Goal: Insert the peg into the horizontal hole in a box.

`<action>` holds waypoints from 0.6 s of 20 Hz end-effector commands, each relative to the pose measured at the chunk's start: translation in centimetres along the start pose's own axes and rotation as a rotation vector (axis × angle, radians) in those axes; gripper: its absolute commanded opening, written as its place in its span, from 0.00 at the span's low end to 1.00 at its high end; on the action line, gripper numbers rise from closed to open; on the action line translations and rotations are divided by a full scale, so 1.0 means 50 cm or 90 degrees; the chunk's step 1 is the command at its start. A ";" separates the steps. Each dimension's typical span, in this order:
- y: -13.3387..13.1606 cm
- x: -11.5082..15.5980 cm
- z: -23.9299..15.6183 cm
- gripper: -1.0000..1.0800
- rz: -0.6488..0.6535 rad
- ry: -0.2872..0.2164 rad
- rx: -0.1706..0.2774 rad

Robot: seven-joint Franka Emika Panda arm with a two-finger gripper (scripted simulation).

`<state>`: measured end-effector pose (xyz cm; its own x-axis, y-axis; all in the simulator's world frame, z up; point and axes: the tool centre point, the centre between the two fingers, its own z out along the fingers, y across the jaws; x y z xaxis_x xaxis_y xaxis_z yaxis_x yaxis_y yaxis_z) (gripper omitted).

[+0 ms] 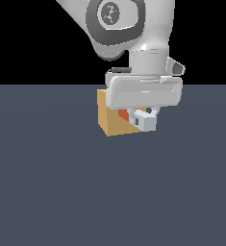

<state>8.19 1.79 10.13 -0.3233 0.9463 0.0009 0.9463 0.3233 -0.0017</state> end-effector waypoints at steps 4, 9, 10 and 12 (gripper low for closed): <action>0.012 0.004 -0.006 0.00 0.004 -0.001 -0.001; 0.011 0.002 -0.005 0.00 0.004 -0.001 -0.001; 0.010 0.003 -0.003 0.00 0.004 0.000 0.000; 0.013 0.003 -0.008 0.00 0.003 0.000 -0.002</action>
<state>8.59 2.08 10.24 -0.3176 0.9482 0.0011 0.9482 0.3176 -0.0027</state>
